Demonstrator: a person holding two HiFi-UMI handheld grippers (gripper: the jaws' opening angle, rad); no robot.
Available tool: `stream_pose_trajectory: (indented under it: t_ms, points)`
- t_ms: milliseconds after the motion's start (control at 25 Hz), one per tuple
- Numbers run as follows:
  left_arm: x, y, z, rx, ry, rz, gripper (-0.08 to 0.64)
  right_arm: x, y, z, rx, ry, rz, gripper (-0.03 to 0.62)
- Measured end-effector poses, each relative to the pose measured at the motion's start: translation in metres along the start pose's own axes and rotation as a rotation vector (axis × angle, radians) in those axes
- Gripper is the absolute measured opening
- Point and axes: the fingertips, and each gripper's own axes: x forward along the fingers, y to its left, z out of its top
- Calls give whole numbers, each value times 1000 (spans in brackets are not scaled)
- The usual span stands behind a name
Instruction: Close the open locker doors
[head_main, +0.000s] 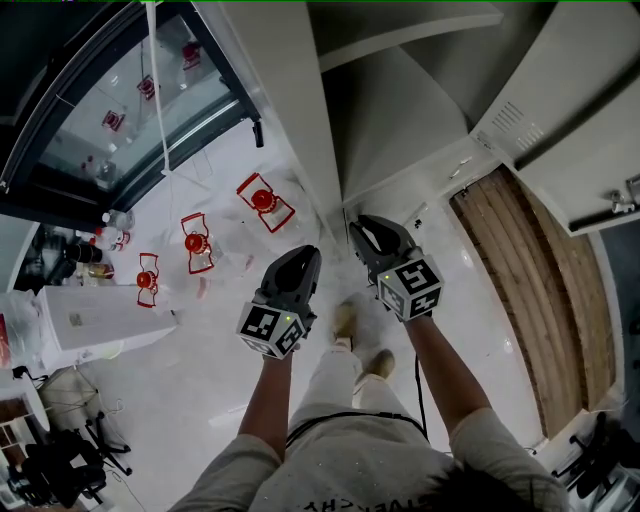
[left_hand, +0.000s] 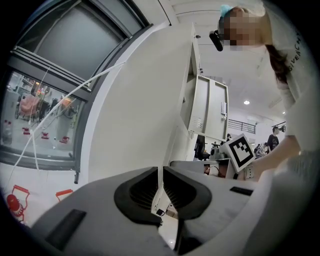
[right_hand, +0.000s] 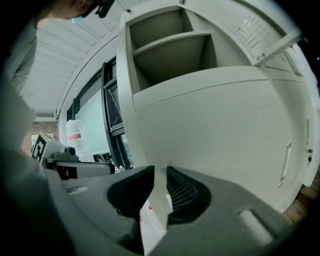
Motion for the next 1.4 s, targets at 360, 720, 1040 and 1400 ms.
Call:
stream_pose_trajectory:
  t_ms: [360,720,1040,1400]
  points:
    - [3,2,-5,0,20,-12,29,2,1,1,17,-15,9,72]
    - [18,-18,-16,4,35,-94,29,-14,-9,5,15,-27,-21,72]
    - [43,-49,-16,18,50,-183,29,-49,-34,12,9,-53,-105,33]
    - [73,-89,-17,37,84,-306,29,-105,-70,19,32,-87,-270,-1]
